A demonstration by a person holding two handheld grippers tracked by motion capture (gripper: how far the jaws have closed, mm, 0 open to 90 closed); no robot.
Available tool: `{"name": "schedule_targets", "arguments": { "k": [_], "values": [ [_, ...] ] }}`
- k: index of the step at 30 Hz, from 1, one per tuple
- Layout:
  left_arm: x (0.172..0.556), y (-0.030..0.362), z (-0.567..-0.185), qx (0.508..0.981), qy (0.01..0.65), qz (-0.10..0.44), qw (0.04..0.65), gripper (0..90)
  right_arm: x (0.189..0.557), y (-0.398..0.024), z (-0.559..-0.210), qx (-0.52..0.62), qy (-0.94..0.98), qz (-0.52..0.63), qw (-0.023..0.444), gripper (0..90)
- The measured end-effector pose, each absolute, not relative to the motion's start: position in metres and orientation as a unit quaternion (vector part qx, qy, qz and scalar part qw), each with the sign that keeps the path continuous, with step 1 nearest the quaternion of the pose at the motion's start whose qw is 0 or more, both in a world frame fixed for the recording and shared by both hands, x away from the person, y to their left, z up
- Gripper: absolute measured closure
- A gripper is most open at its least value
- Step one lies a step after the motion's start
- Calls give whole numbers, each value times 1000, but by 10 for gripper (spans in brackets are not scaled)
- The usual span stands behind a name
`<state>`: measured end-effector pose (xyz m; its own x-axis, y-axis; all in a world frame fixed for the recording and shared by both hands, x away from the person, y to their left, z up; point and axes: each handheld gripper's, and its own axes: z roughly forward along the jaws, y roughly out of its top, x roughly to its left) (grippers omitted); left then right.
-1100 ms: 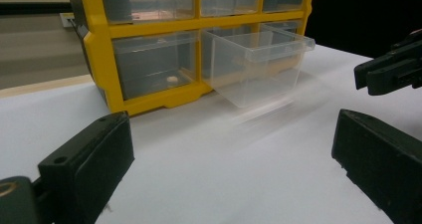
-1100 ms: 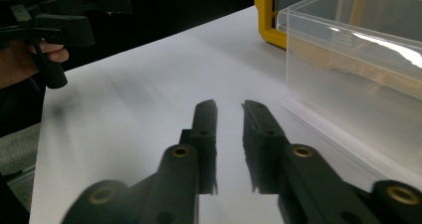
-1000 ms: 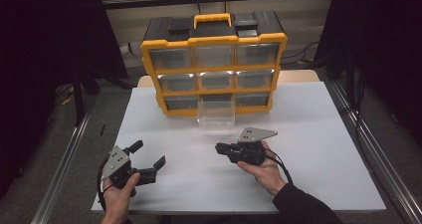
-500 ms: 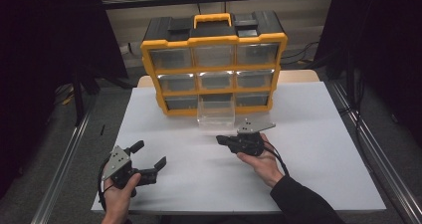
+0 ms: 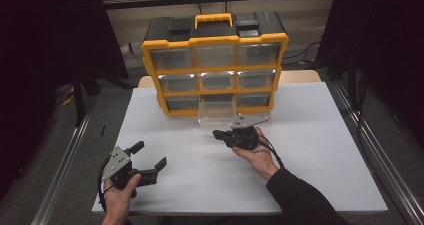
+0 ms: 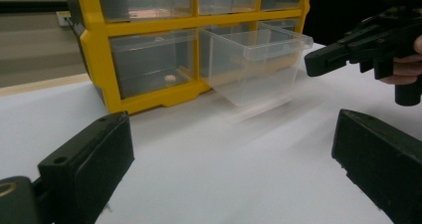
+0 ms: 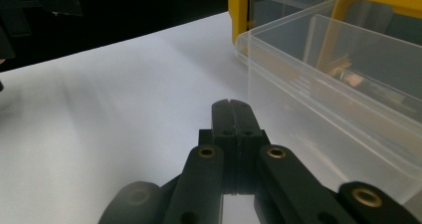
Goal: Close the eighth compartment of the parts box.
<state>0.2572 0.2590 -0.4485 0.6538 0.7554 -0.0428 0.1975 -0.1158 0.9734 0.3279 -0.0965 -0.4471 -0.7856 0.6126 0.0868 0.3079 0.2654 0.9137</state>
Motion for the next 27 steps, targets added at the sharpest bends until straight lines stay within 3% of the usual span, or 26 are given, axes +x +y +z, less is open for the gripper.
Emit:
{"name": "schedule_targets", "arguments": {
  "k": [27],
  "values": [
    [258, 260, -448, 708, 335, 246, 571, 26, 355, -92, -458, 321, 784, 506, 161, 900]
  ]
}}
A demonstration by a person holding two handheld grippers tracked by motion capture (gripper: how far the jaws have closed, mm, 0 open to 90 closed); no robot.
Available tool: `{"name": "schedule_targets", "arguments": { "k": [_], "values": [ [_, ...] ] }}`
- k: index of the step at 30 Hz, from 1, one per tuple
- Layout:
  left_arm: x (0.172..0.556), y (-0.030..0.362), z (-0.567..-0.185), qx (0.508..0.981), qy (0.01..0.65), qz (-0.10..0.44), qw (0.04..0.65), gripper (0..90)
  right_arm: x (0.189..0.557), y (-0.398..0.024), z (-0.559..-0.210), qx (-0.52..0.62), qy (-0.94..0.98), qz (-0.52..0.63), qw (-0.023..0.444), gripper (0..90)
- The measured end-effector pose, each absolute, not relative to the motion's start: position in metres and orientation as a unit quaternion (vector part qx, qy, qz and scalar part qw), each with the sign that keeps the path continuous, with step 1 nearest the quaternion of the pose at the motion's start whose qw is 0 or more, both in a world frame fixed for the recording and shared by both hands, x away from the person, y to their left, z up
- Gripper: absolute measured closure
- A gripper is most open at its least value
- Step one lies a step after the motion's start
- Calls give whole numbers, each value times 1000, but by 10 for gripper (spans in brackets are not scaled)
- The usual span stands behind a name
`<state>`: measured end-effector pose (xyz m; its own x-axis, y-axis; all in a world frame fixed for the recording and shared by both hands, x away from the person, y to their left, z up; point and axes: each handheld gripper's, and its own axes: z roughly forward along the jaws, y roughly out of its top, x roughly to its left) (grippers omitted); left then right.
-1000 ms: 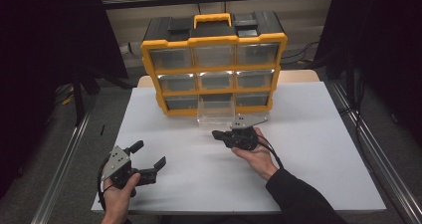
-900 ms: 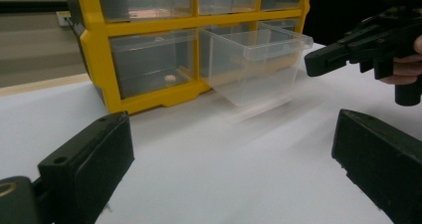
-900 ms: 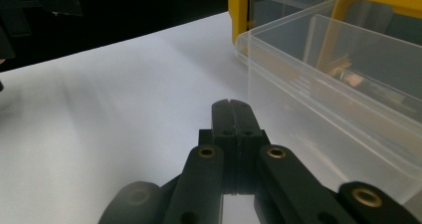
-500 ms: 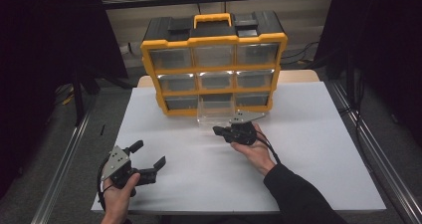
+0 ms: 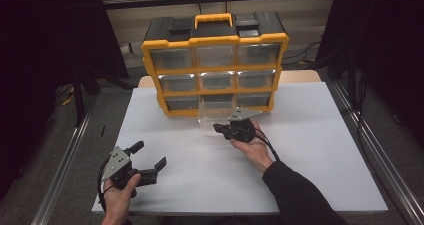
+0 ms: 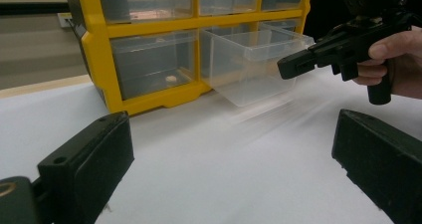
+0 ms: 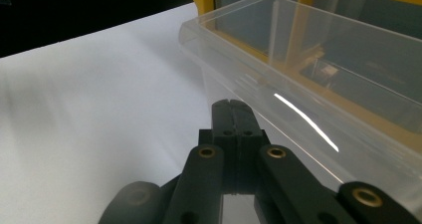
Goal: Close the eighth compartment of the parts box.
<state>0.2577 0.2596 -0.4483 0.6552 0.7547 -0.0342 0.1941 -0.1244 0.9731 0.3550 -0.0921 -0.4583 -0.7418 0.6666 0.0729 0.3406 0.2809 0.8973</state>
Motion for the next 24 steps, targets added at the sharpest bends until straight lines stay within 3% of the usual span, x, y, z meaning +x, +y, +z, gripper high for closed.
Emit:
{"name": "schedule_targets", "arguments": {
  "k": [24],
  "values": [
    [258, 260, -448, 706, 336, 248, 572, 26, 361, -92, -465, 330, 775, 510, 176, 900]
  ]
}}
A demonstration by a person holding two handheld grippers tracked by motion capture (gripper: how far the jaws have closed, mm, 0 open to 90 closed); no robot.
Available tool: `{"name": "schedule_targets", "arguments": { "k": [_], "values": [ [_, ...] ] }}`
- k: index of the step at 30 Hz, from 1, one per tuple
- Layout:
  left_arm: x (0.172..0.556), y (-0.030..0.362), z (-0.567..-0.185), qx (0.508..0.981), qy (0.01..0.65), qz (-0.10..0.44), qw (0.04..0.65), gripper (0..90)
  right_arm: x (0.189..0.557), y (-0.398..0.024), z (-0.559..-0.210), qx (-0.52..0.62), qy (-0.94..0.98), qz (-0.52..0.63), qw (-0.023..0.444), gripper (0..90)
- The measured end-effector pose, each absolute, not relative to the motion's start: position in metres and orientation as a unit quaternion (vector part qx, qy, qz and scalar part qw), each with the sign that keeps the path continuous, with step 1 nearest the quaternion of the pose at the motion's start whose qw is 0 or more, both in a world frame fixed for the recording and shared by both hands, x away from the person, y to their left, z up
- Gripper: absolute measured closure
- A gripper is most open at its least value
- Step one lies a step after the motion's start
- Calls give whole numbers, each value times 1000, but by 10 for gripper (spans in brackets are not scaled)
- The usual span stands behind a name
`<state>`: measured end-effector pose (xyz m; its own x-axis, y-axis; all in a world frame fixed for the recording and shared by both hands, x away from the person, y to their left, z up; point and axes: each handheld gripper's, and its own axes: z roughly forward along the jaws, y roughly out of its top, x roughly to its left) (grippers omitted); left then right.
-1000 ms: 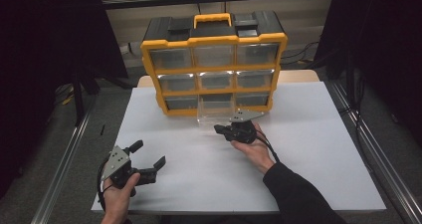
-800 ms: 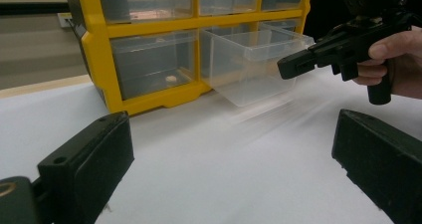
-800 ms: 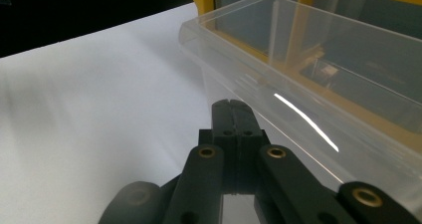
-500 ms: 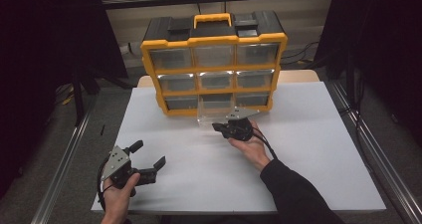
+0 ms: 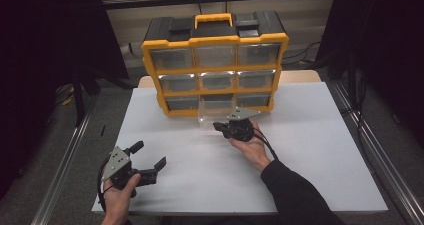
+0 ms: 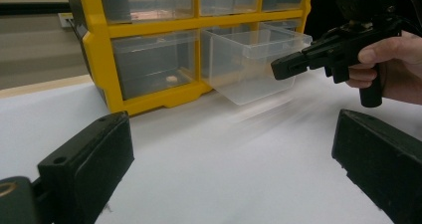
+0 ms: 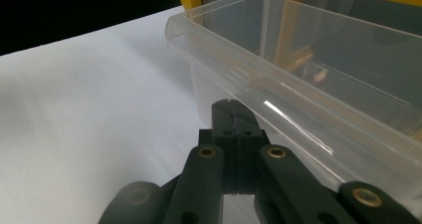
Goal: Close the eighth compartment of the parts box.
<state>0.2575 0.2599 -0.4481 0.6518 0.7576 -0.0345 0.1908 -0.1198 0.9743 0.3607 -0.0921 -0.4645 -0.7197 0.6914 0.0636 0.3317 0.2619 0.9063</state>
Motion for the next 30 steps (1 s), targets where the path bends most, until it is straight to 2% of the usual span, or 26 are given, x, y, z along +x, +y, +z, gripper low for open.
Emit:
{"name": "schedule_targets", "arguments": {
  "k": [30],
  "values": [
    [258, 261, -448, 708, 333, 251, 570, 26, 371, -90, -462, 341, 769, 508, 187, 900]
  ]
}}
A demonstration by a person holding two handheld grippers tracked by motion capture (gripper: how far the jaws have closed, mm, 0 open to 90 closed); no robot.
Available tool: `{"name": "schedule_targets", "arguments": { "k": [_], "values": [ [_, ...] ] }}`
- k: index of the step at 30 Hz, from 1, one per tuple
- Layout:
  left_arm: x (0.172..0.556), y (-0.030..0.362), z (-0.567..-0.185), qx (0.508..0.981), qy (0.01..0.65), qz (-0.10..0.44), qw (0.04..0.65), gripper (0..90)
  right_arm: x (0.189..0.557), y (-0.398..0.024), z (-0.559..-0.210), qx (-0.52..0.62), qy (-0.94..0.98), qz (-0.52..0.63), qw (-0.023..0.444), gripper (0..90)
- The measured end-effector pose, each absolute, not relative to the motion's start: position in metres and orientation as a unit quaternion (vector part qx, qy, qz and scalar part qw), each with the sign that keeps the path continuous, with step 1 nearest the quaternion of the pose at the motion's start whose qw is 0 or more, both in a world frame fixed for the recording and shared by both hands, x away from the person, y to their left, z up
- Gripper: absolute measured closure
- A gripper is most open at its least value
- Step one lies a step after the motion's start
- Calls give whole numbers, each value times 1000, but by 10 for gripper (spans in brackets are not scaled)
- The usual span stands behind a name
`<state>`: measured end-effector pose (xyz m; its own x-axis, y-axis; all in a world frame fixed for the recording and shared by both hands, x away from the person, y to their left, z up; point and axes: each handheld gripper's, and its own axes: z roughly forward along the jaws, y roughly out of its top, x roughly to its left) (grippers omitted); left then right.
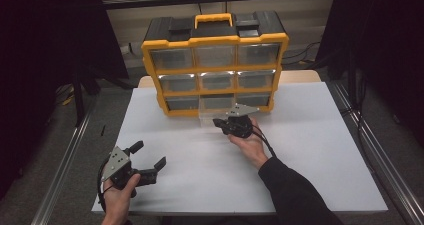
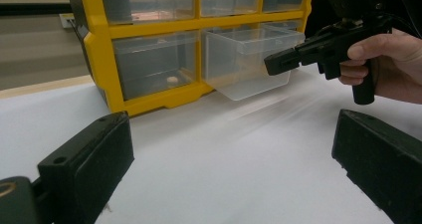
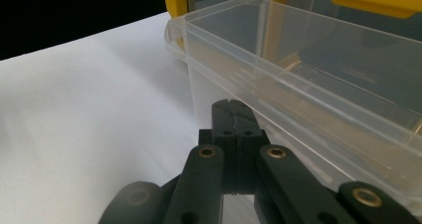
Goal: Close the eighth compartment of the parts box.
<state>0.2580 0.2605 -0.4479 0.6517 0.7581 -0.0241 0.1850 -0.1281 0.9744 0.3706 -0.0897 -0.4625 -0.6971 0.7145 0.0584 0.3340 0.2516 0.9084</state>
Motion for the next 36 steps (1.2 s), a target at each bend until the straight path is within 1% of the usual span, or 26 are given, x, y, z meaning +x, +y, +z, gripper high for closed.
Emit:
{"name": "schedule_targets", "arguments": {
  "k": [36],
  "values": [
    [258, 261, -448, 706, 336, 248, 572, 26, 384, -88, -460, 363, 754, 512, 194, 900]
  ]
}}
